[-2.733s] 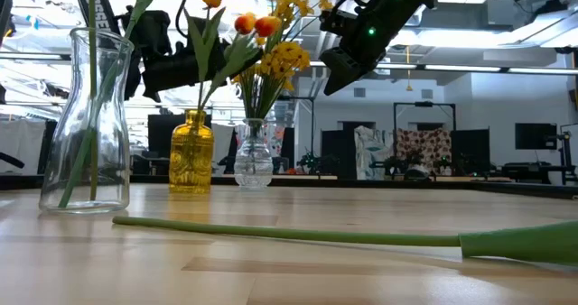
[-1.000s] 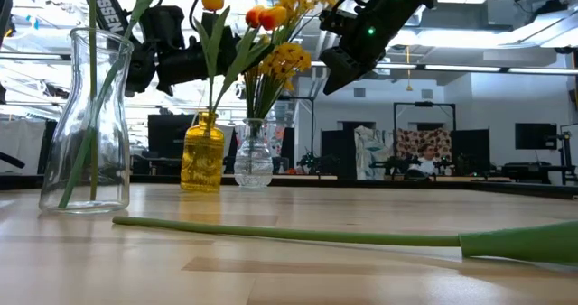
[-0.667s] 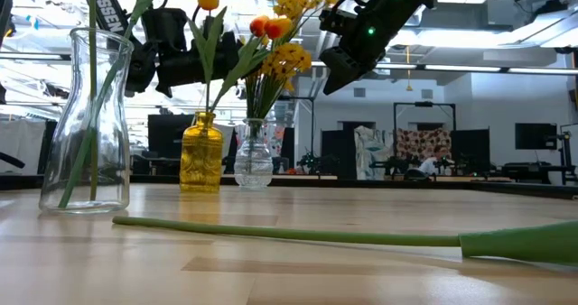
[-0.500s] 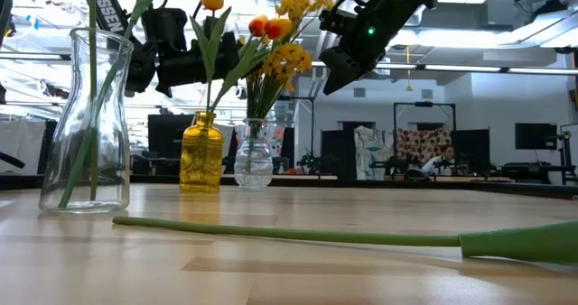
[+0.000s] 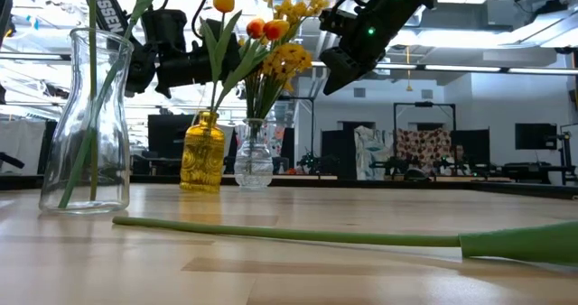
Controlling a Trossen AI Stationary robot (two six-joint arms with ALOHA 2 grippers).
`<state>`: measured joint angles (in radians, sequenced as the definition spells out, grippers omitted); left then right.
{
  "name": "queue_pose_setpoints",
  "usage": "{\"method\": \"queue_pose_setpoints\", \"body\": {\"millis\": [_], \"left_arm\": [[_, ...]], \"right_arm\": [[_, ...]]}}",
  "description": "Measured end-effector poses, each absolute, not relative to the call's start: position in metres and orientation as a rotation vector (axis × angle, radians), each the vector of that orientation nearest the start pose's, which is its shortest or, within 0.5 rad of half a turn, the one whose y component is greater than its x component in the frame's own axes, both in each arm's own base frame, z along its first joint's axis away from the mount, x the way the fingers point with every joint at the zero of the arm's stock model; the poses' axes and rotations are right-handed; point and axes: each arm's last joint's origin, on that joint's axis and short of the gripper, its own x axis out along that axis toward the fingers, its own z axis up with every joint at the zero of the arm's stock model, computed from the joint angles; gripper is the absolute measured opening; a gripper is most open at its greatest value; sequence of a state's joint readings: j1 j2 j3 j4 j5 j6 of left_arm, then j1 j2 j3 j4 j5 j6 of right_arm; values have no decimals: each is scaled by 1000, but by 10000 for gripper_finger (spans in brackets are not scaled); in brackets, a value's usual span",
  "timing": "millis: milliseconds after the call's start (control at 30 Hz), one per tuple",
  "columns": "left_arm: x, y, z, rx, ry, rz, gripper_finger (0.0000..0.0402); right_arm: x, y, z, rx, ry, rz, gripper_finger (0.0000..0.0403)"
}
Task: Sort flowers into vase by color
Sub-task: Put the yellow flowers into the top transparent vase
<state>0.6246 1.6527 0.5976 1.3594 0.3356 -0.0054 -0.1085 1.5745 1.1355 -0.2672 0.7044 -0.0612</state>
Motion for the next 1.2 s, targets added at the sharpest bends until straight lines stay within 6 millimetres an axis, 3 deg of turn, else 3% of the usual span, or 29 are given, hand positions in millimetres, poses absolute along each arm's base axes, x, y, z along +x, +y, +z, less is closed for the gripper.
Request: {"method": "queue_pose_setpoints", "body": {"millis": [300, 600, 1200], "left_arm": [[252, 171, 212, 95, -274, 240, 0], [246, 170, 224, 76, -258, 249, 0], [240, 168, 215, -20, -163, 309, 0]], "right_arm": [[333, -55, 259, -268, 718, -757, 136], [332, -55, 259, -269, 718, -757, 136], [332, -55, 259, -268, 717, -757, 136]]}}
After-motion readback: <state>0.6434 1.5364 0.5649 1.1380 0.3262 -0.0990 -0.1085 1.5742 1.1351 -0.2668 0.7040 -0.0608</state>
